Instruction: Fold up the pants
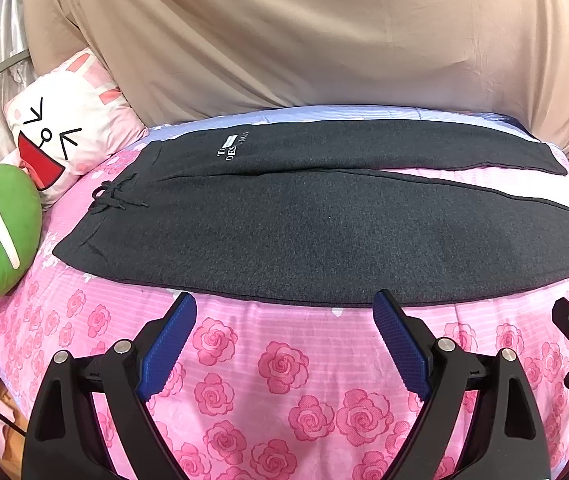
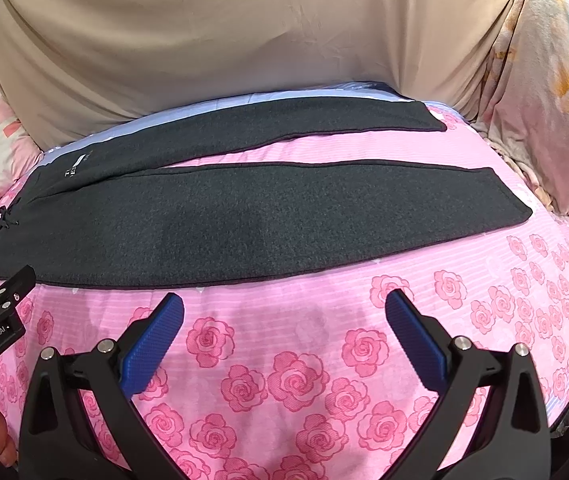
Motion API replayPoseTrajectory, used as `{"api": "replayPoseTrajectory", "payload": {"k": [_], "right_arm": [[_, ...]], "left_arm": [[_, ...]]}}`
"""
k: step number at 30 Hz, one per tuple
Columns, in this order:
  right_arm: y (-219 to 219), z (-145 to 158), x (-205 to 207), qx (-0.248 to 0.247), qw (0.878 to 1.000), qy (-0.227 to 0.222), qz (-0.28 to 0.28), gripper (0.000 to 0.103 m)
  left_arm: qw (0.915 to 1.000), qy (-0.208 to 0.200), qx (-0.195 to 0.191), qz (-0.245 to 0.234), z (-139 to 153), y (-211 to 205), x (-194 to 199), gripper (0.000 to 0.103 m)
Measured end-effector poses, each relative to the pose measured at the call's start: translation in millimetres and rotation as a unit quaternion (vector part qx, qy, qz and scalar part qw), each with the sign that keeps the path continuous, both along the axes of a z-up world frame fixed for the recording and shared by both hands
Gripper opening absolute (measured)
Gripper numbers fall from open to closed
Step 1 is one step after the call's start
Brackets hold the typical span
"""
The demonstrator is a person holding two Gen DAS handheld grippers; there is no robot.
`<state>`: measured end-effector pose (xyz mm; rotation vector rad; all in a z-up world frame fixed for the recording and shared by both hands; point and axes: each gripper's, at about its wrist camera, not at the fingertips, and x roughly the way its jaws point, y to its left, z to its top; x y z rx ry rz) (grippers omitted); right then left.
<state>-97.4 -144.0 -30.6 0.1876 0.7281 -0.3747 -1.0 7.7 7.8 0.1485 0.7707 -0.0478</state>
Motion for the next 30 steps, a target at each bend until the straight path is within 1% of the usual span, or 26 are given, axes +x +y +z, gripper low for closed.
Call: {"api": "replayPoseTrajectory", "payload": {"k": [30], "right_arm": [[3.5,-3.5,5.0,0.004,1.000,-0.006,0.010,0.098]], "left_arm": [[1.0000,0.001,0.003,0.001,-3.2,0.3,4.1,0.087]]}}
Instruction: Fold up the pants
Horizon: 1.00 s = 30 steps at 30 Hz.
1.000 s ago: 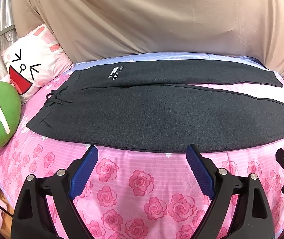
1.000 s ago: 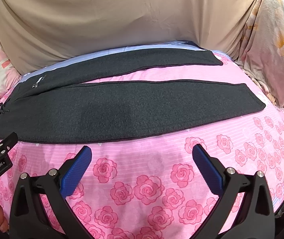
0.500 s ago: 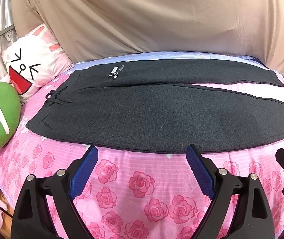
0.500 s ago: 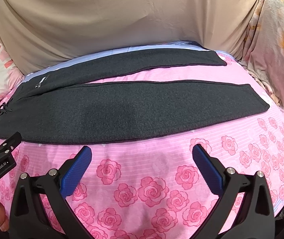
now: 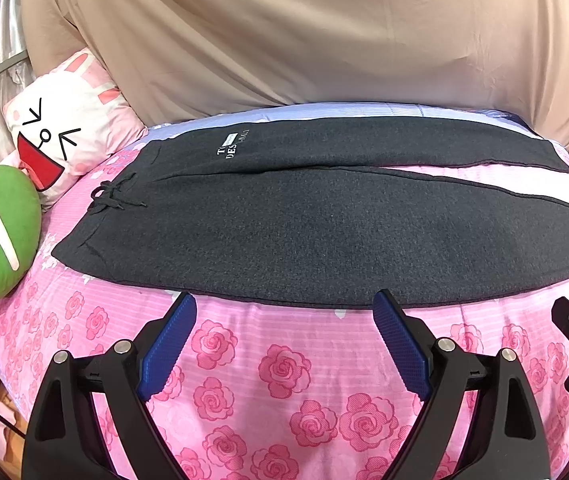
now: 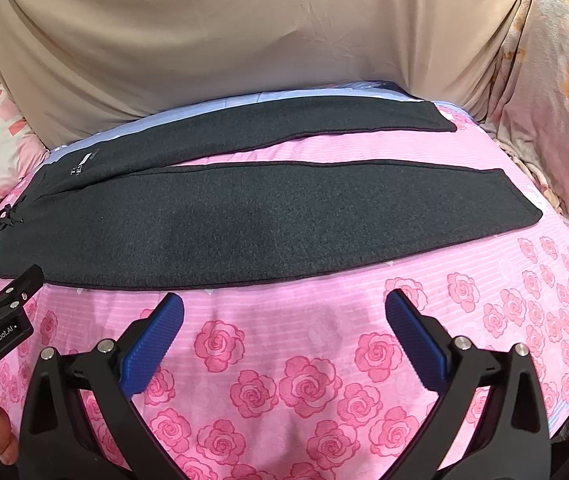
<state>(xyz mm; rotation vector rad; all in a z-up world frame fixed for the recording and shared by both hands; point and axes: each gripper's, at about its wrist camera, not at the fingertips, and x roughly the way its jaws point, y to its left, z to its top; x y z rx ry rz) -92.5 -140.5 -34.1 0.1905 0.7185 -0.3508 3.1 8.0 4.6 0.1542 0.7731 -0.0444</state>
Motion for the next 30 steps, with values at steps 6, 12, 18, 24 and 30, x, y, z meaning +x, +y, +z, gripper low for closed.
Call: {"api": "replayPoseTrajectory", "payload": {"k": [6,12,18,24,30], "right_arm": [[-1.6,-2.1,0.3,0.002,1.000,-0.002,0.004,0.098],[-36.9,-1.1,-2.7,0.008,1.000,-0.009,0.011,0.098],[-143.4,36.3,2.1,0.017,0.998,-0.059,-0.020,0.098],[-258.2,71.8,71.9,0.024,0.997,-0.069,-0.029,0.098],[-336.7,53.8,166.7,0.022,0.999,-0.030,-0.019,0.096]], "left_arm": [[1.0000,0.004,0.004,0.001,-1.7,-0.2,1.6,0.087],[0.9988,0.011,-0.040,-0.025,15.2,20.3,5.4,0.087],[0.9974,-0.047,-0.054,-0.005,75.5,59.8,30.4,0.088],[0.9937,-0.095,-0.041,0.044,111.9,87.9,93.8,0.088],[0.9906,-0.097,-0.028,0.093,108.5,120.9,188.4,0.089]]}}
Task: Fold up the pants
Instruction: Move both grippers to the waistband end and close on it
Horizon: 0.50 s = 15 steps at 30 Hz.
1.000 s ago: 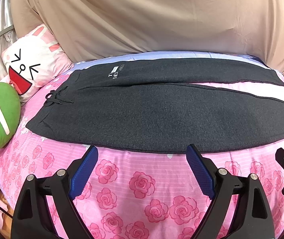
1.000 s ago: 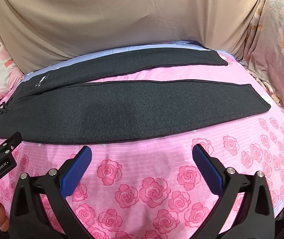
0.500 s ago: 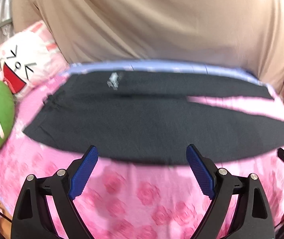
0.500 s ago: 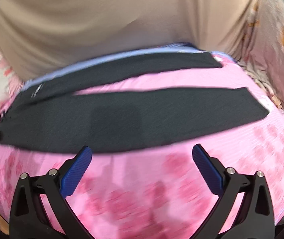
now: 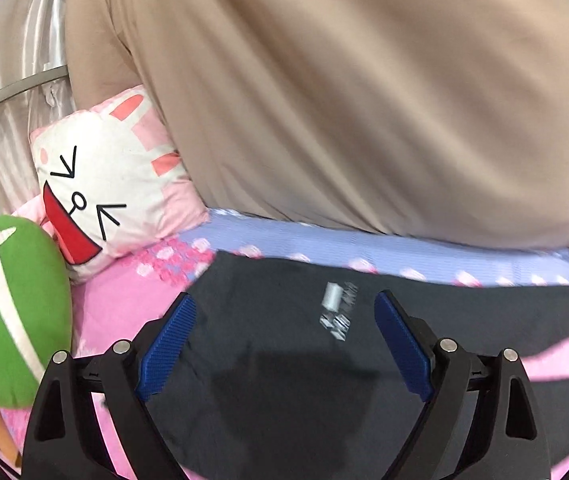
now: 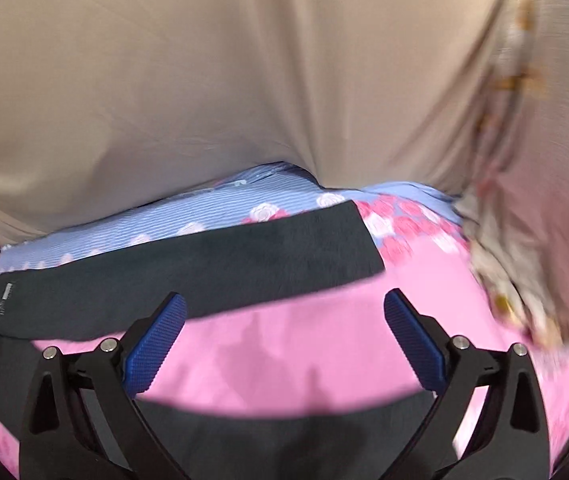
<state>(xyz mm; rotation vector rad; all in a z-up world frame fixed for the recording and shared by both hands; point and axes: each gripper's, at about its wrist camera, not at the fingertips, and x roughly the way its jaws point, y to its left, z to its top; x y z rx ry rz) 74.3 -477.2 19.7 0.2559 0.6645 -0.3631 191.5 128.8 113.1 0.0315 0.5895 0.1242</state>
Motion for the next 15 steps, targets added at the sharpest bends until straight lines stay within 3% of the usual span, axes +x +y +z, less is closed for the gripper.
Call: {"api": "replayPoseTrajectory", "payload": {"k": [3,6,11,15], "right_arm": [[-27.3,-14.9,31.1,0.009,1.000,0.011,-0.012,0.096],[-49.4,-34.6,58.3,0.021,0.999,0.026,-0.012,0.096],[-65.7,-70.6,92.4,0.037,0.996,0.078,-0.002,0.096],[-70.1,-81.1,96.6,0.049,0.996,0.078,0.008,0.096]], "left_arm": [[0.9995,0.012,0.024,0.019,-14.8,13.1,38.4,0.089],[0.9992,0.018,0.022,0.028,-29.5,29.2,72.1,0.089],[0.9966,0.064,-0.014,0.049,-58.6,74.2,142.5,0.089],[0.9910,0.092,-0.043,0.086,-81.6,109.2,188.6,0.089]]}}
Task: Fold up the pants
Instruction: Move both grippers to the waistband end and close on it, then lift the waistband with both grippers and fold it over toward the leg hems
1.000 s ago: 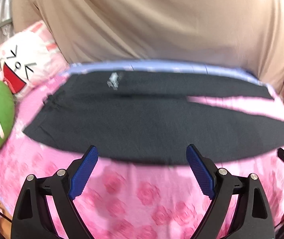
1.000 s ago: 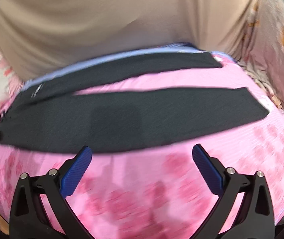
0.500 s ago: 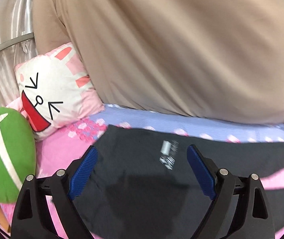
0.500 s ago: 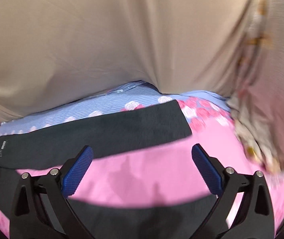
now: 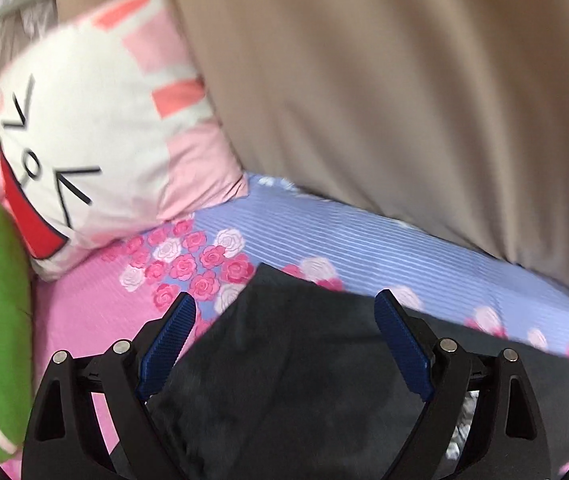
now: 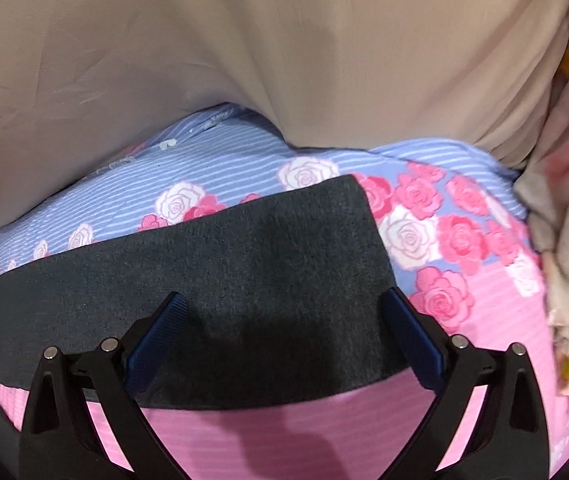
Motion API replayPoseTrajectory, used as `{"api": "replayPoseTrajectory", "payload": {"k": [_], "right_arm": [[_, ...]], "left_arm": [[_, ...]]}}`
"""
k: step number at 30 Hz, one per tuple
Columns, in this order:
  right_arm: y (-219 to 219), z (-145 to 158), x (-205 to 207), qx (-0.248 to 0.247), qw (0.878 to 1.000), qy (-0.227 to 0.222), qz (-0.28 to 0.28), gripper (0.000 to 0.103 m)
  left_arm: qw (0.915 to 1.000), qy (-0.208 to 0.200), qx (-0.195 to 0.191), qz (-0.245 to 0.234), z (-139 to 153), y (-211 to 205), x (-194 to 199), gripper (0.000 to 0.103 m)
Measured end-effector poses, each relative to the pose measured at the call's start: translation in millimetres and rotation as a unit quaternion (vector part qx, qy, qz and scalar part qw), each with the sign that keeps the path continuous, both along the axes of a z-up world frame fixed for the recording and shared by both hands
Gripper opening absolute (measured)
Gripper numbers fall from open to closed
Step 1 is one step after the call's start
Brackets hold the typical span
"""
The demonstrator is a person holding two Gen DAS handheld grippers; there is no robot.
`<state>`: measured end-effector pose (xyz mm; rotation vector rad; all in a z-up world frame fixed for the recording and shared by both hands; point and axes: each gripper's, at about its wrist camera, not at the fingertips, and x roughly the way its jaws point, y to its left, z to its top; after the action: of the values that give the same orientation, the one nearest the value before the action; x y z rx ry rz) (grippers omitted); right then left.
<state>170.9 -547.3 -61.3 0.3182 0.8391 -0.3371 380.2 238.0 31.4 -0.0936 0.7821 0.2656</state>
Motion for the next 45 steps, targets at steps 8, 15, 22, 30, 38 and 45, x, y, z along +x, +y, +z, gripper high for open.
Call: {"api": "replayPoseTrajectory", "payload": {"k": [8,15,22,30,38,45], "right_arm": [[0.1,4.0,-9.9,0.009,0.999,-0.016,-0.026,0.025],[17.3,19.2,-38.6,0.005,0.998,-0.046,-0.039,0.001],[58.0,71.6,-112.2,-0.018,0.994,-0.106,-0.018,0.000],[99.3,94.6,-234.2,-0.050,0.990,-0.131,-0.004,0.000],[118.8,39.2,-290.4,-0.054,0.996,-0.060,-0.043,0.028],[97.3,68.1,-194.2,-0.058,0.995,-0.084,-0.015,0.086]], "left_arm": [[0.9940,0.103,-0.024,0.030,-63.4,19.1,67.8,0.050],[0.9975,0.065,-0.009,0.024,-31.6,14.1,40.7,0.002],[0.9991,-0.013,-0.027,-0.029,40.2,6.5,-53.5,0.002],[0.9961,-0.011,-0.067,-0.056,48.8,27.4,-200.0,0.003],[0.9857,0.105,-0.129,-0.023,-42.1,48.6,-280.9,0.003],[0.9729,0.023,-0.225,-0.050,4.3,-1.7,-312.3,0.077]]}}
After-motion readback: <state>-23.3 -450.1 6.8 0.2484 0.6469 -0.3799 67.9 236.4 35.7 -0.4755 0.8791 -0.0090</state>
